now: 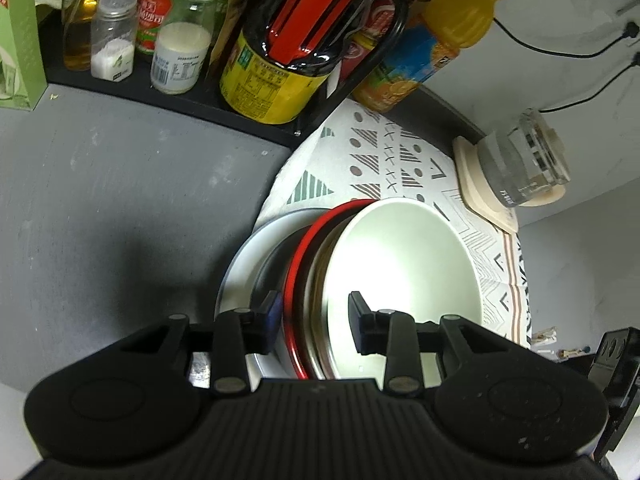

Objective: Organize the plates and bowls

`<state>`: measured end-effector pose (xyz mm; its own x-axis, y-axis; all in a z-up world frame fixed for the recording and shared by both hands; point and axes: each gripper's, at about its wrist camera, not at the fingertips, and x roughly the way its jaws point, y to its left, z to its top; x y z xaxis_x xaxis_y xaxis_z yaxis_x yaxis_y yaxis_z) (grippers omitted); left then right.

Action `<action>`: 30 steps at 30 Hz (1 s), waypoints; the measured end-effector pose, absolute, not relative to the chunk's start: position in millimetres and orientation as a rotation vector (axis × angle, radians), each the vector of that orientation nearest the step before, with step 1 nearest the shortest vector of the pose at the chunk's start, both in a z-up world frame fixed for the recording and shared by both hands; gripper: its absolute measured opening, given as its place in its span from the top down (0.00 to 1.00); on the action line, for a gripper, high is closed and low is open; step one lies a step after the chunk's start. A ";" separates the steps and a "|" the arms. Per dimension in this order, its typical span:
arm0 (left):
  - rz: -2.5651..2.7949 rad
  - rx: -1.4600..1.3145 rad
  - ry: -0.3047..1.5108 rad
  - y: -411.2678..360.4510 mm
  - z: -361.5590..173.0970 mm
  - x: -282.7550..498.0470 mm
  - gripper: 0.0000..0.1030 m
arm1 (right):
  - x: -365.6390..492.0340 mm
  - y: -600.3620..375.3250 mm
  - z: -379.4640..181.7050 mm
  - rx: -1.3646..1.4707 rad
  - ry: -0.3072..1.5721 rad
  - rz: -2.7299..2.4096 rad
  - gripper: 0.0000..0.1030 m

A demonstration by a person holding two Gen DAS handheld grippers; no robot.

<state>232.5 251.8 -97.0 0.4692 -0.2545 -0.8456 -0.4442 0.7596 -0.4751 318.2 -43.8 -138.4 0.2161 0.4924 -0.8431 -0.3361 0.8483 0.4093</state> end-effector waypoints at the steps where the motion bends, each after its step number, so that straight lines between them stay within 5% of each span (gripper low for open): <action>1: 0.124 -0.734 1.103 253.5 -96.6 232.2 0.68 | 316.2 -46.2 -137.1 0.161 1.217 0.559 0.36; 30: 0.076 -0.628 1.010 252.7 -61.8 219.7 0.67 | 274.2 -88.3 -100.6 0.319 1.065 0.435 0.29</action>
